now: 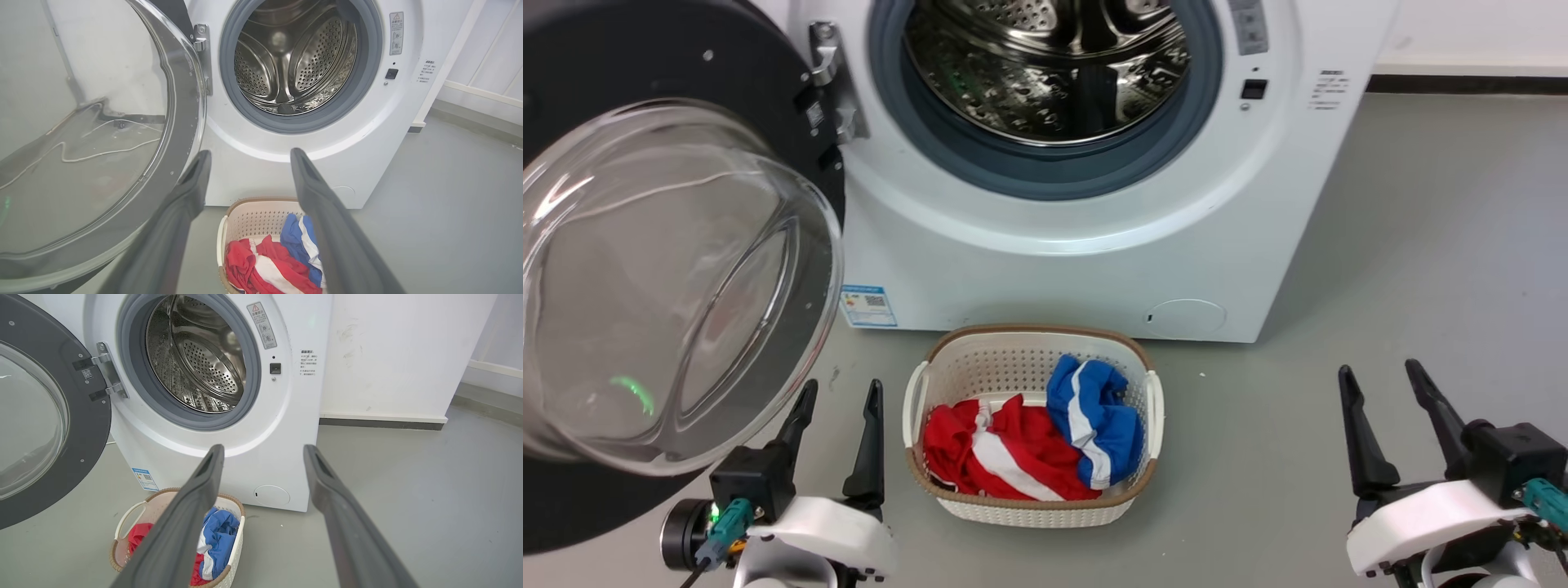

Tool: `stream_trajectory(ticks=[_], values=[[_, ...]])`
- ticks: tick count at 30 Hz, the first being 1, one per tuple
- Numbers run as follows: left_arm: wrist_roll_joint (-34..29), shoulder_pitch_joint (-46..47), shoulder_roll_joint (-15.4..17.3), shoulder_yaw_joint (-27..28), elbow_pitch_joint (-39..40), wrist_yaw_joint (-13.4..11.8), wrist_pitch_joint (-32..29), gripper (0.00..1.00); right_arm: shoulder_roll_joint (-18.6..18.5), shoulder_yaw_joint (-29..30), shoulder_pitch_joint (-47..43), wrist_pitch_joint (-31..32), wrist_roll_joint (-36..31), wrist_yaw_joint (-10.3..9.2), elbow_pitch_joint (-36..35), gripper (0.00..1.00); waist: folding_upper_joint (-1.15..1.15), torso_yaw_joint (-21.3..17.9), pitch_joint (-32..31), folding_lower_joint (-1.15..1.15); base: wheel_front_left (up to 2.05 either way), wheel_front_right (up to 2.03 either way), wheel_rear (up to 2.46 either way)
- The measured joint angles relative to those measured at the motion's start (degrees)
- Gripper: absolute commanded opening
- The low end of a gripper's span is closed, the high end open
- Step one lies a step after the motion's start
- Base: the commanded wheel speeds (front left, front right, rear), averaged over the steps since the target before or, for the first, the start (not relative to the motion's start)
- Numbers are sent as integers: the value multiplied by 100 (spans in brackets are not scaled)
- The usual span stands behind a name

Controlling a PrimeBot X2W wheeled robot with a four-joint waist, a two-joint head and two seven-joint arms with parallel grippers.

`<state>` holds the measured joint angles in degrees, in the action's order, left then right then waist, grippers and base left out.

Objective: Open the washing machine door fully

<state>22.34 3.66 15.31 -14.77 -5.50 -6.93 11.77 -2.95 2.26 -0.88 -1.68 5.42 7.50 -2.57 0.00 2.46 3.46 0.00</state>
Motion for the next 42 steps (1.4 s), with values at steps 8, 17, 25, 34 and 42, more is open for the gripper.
stream_trajectory(ticks=[8,17,25,34,42], values=[[2,-113,-5,7,-367,-14,136,100,1,-99,-190,18,19,0,-1,100,0,-220,-266,0,0,0,0],[3,-201,-9,52,-522,-62,225,100,0,-121,-207,-9,57,0,99,100,0,-175,-364,0,0,0,0],[-2,-149,-14,67,-577,-67,260,100,0,-163,-205,-45,62,0,146,100,0,-177,-334,0,0,0,0],[-7,-112,-1,85,-614,-64,289,100,0,-177,-204,-129,101,0,276,100,0,-212,-359,0,0,0,0],[3,-114,-23,60,-660,-47,301,0,0,-176,-206,-132,109,0,375,0,0,-208,-356,0,0,0,0]])
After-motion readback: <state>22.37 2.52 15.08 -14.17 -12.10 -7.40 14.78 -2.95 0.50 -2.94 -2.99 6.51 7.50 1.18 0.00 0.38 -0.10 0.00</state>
